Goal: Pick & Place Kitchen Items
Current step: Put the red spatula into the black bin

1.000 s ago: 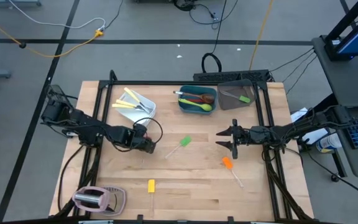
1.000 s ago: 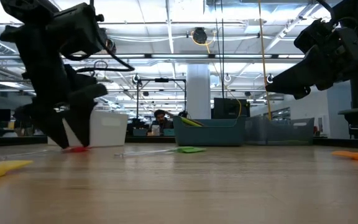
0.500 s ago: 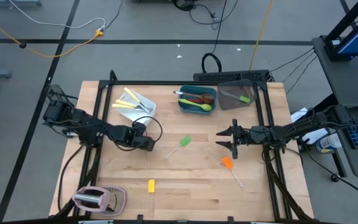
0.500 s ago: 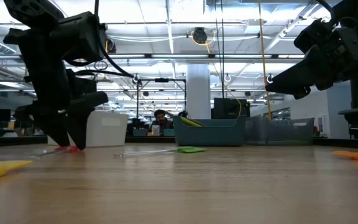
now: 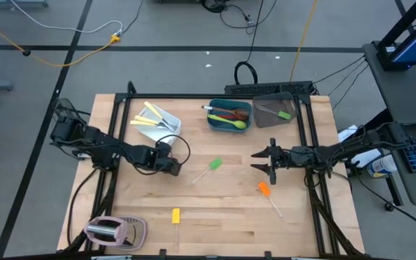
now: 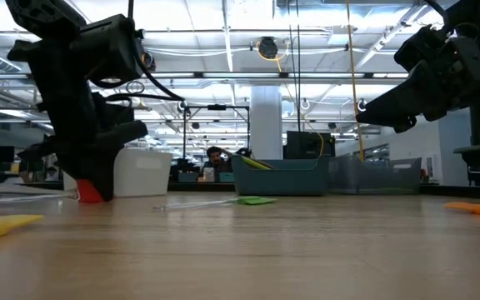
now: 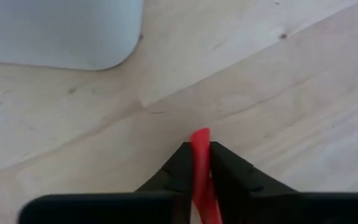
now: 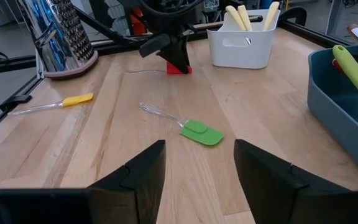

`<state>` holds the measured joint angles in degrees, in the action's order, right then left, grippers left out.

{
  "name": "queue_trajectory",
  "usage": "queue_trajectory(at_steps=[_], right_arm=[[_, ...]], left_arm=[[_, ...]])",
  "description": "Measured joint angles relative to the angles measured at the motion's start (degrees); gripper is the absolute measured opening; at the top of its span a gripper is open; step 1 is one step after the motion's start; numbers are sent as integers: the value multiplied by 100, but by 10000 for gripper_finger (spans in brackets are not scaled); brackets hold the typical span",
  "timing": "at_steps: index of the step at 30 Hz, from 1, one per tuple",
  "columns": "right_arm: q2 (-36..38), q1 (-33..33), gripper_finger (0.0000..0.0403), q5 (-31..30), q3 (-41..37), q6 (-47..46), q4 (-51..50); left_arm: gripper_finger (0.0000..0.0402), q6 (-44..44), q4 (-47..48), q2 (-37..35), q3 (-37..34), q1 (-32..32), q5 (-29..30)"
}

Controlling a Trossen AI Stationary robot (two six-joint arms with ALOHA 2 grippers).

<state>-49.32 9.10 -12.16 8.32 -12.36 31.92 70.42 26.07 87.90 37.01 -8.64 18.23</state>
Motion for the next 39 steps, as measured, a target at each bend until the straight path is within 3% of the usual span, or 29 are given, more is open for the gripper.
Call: queue_trajectory(at_steps=[3,7,11,17,26,32,39], right_arm=[[2,0,183,0,0,0,0],[2,0,183,-2,0,0,0],[1,0,183,-19,0,-26,86],[-276,-2,183,-141,0,76,1023],[-2052,-2,183,-136,351,167,3167],[-3338,-52,183,-138,1568,730,3263],[-4401,-459,183,-133,2794,417,3254]], left_arm=[[14,-159,-73,-2,2,-4,-29],[12,-530,-514,-147,-18,-4,-132],[7,-1244,-1610,-346,-17,-22,-237],[11,-3096,-4124,-384,-8,0,-136],[13,-5079,-6660,-393,-4,306,-108],[6,-5450,-7042,-396,-4,455,-347],[16,-5902,-7297,-396,-2,481,-443]])
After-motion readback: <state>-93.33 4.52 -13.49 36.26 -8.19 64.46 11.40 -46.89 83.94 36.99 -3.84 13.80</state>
